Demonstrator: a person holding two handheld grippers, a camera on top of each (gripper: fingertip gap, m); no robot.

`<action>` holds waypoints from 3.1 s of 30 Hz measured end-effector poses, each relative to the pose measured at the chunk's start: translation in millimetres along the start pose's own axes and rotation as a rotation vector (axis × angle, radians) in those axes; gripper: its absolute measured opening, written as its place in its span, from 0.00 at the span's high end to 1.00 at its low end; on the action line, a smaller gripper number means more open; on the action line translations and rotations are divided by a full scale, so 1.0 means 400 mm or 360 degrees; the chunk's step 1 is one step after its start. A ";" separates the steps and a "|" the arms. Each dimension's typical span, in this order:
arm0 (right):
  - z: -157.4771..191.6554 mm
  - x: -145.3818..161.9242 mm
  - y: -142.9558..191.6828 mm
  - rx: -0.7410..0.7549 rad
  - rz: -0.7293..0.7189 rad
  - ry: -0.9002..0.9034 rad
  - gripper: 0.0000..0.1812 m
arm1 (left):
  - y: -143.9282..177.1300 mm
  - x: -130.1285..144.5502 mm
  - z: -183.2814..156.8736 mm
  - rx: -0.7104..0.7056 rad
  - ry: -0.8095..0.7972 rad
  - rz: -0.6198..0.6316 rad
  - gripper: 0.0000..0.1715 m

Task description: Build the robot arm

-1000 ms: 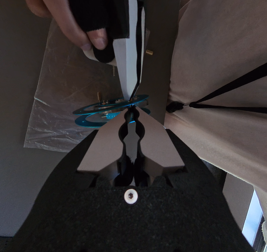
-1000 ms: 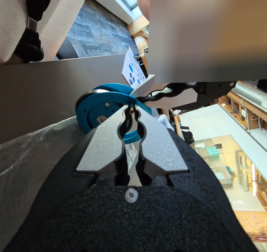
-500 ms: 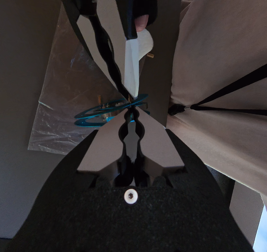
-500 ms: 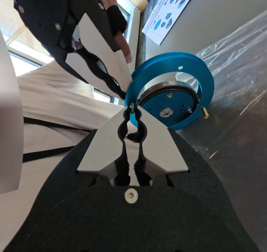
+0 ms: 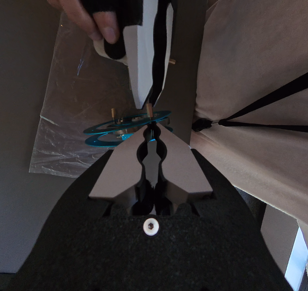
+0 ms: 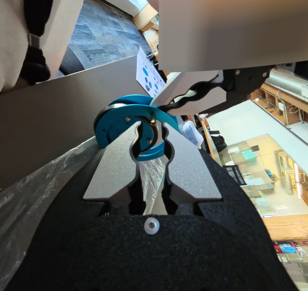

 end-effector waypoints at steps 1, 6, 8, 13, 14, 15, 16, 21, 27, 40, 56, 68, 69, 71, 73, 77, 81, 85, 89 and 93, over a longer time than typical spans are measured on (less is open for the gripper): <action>-0.009 0.003 0.002 0.0001 0.0000 0.0015 0.88 | 0.000 0.000 0.000 0.0001 -0.0004 0.0003 0.99; -0.013 0.006 -0.002 -0.0054 0.0005 0.0193 0.90 | -0.003 -0.005 -0.001 0.0010 -0.0007 0.0004 0.99; -0.010 0.001 -0.007 -0.0059 -0.0034 0.0232 0.95 | -0.003 -0.007 -0.002 0.0011 -0.0007 0.0005 0.99; -0.007 0.003 -0.019 -0.0073 -0.0023 0.0118 0.98 | 0.000 -0.002 0.001 0.0005 0.0018 0.0003 0.99; -0.009 0.005 -0.021 -0.0132 -0.0009 -0.0053 0.98 | 0.000 0.000 0.002 0.0004 0.0024 0.0000 0.99; -0.013 0.006 -0.023 -0.0217 -0.0003 -0.0307 0.98 | 0.002 0.001 0.003 0.0000 0.0026 -0.0005 0.99; -0.019 0.007 -0.024 -0.0321 -0.0018 -0.0638 0.98 | 0.003 0.001 0.003 -0.0004 0.0027 -0.0012 0.99; -0.011 0.020 -0.033 -0.0583 -0.0098 -0.2281 0.98 | 0.006 0.007 0.008 -0.0034 0.0029 -0.0013 0.99; -0.004 0.002 -0.023 -0.0662 -0.0036 -0.2855 0.98 | -0.001 0.004 -0.006 0.0003 0.0020 -0.0044 0.99; 0.018 -0.006 0.003 -0.0094 0.0090 0.0057 0.84 | -0.006 0.001 -0.010 0.0018 -0.0006 0.0005 0.99; -0.010 0.005 -0.011 -0.0327 0.0081 -0.0352 0.98 | -0.004 -0.005 -0.002 -0.0008 0.0006 0.0000 0.99; 0.014 0.010 -0.003 -0.0971 -0.0082 -0.3605 0.98 | -0.012 -0.010 -0.013 0.0015 -0.0038 -0.0007 0.99; 0.012 0.011 -0.002 -0.0962 -0.0080 -0.3636 0.98 | -0.012 -0.010 -0.013 0.0013 -0.0036 -0.0011 0.99; 0.006 0.011 0.000 -0.0907 -0.0100 -0.3496 0.97 | -0.009 -0.010 -0.009 -0.0006 -0.0031 -0.0020 0.99; 0.007 0.002 0.004 -0.0884 -0.0114 -0.3061 0.91 | -0.009 -0.008 -0.011 0.0008 -0.0030 -0.0014 0.99; 0.042 0.011 0.008 -0.0703 0.0002 -0.1671 0.75 | -0.010 -0.008 -0.011 0.0013 -0.0033 -0.0005 0.99; 0.017 0.013 0.014 -0.0139 0.0045 -0.0514 0.79 | -0.009 -0.008 -0.009 0.0014 -0.0028 0.0009 0.99; 0.019 0.006 0.012 -0.0067 0.0063 -0.0075 0.82 | -0.009 -0.008 -0.010 0.0015 -0.0024 0.0015 0.99; 0.020 -0.003 0.005 -0.0060 0.0028 0.0154 0.87 | -0.010 -0.010 -0.009 0.0016 -0.0020 0.0018 0.99; 0.007 -0.010 -0.001 -0.0034 0.0011 0.0200 0.98 | -0.010 -0.009 -0.011 0.0025 -0.0020 0.0023 0.99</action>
Point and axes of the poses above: each gripper's, where its closed fingertips meet, y back along the fingers, x out of its underside, z = x × y across the jaws, the point moved 3 cm from there along y, back along the fingers, and after that the axes turned 7 degrees about y, right-handed, at the moved point
